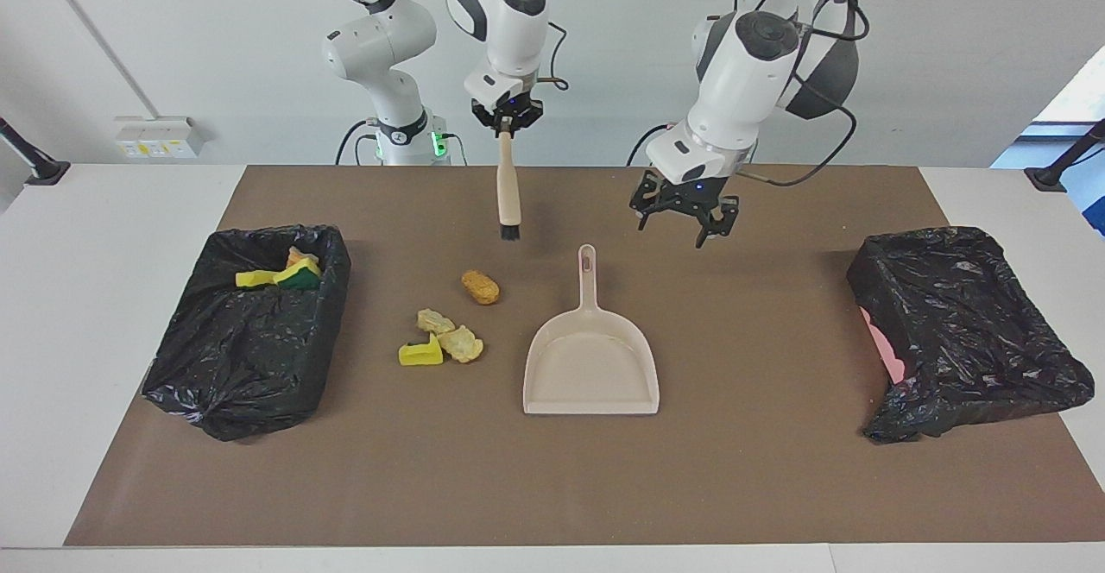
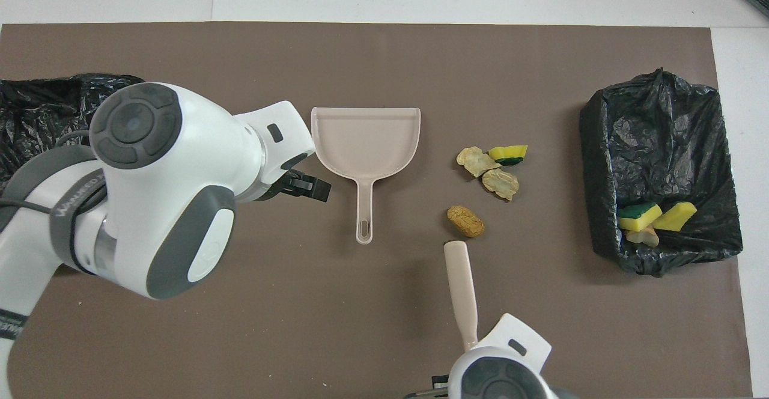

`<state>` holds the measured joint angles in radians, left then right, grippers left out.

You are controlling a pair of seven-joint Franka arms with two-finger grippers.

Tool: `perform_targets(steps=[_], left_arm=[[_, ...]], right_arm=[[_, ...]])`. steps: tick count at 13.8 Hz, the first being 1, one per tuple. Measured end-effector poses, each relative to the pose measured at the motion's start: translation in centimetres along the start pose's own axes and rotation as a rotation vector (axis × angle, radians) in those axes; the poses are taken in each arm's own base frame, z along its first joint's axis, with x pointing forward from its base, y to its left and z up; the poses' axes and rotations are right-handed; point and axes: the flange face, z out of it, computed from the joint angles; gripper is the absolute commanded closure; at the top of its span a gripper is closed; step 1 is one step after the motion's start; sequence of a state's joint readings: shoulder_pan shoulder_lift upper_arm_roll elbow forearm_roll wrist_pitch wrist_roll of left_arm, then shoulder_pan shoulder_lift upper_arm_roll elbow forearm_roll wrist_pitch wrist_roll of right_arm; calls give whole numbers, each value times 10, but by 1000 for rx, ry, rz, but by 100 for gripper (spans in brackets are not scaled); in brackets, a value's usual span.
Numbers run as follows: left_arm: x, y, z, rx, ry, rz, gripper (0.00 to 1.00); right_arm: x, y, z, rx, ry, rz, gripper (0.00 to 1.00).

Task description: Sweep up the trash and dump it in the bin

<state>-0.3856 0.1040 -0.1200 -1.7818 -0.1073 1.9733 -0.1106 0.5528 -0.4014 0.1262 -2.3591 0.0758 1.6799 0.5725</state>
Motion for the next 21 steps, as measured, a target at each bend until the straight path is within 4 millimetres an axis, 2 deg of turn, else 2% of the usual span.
perform_targets(steps=[3,5,6,9,11,12,13,14,18,20,21], left_arm=[[12,34,47,-27,15,-23,0],[12,56,74,-42,-5,-18,1],[12,63,83,-48,-5,-19,2],[10,63,110,-53,-3,-85,7],[9,60,129,-47,-13,-109,10],[9,58,139,-43,-17,-112,10],[8,57,148,-41,-23,-114,17],[7,56,155,-41,-28,-116,20],[7,56,160,-40,-31,-118,26],[8,56,161,-44,-21,-119,37],[9,56,162,-46,-14,-118,50]], right_arm=[[42,90,-9,-42,43,-52,100],[77,137,-4,-84,104,-143,100],[97,155,1,-125,126,-193,100],[169,182,14,-198,141,-269,100],[209,194,38,-184,122,-284,100],[218,197,52,-176,106,-287,100],[223,197,62,-172,92,-291,100],[226,194,67,-170,90,-296,100],[234,186,80,-139,96,-295,100],[229,168,83,-68,66,-283,100],[224,152,83,-22,45,-279,100]])
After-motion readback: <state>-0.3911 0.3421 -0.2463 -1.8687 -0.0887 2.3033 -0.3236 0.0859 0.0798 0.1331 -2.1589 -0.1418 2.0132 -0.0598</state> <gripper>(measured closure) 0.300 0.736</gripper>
